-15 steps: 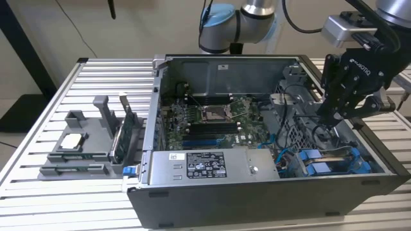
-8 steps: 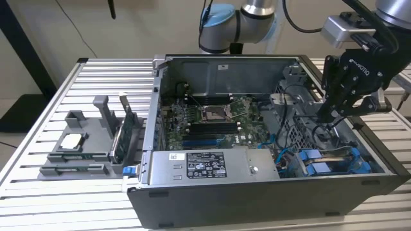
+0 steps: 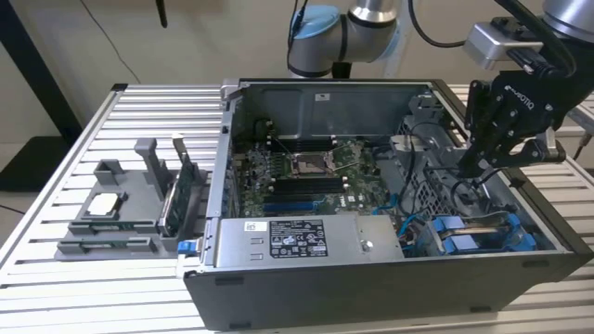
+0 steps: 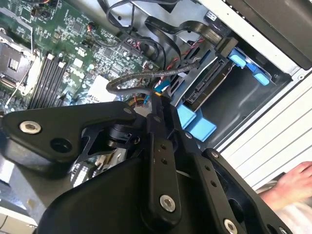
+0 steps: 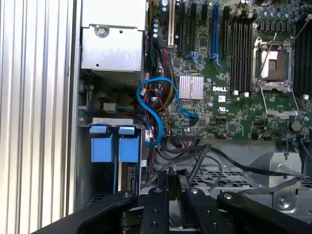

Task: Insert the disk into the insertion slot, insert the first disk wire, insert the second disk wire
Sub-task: 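Insert the first disk wire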

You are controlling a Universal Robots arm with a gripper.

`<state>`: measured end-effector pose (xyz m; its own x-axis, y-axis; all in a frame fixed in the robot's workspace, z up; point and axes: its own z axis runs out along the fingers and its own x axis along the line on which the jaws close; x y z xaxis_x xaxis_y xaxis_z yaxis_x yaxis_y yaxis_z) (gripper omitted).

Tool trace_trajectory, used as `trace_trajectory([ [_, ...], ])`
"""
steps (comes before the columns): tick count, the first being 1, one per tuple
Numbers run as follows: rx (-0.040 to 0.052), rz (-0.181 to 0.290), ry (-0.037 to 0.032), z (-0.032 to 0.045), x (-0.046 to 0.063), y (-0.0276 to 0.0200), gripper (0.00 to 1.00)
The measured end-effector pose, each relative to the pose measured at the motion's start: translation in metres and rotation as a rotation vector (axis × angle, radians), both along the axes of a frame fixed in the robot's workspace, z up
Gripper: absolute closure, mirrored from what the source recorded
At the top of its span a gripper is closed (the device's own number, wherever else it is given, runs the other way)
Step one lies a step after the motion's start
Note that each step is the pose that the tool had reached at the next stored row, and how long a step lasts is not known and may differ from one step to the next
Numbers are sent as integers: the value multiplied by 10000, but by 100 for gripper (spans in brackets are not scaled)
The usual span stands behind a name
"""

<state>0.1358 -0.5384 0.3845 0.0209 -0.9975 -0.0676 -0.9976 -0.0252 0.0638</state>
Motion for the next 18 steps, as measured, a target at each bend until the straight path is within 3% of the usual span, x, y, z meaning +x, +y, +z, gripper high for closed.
trace_trajectory([
  [6, -12, 0, 0, -1, 0, 0, 81],
  [10, -97, 0, -7, -1, 0, 0, 81],
  [18, -115, 0, -16, -3, 0, 1, 81],
])
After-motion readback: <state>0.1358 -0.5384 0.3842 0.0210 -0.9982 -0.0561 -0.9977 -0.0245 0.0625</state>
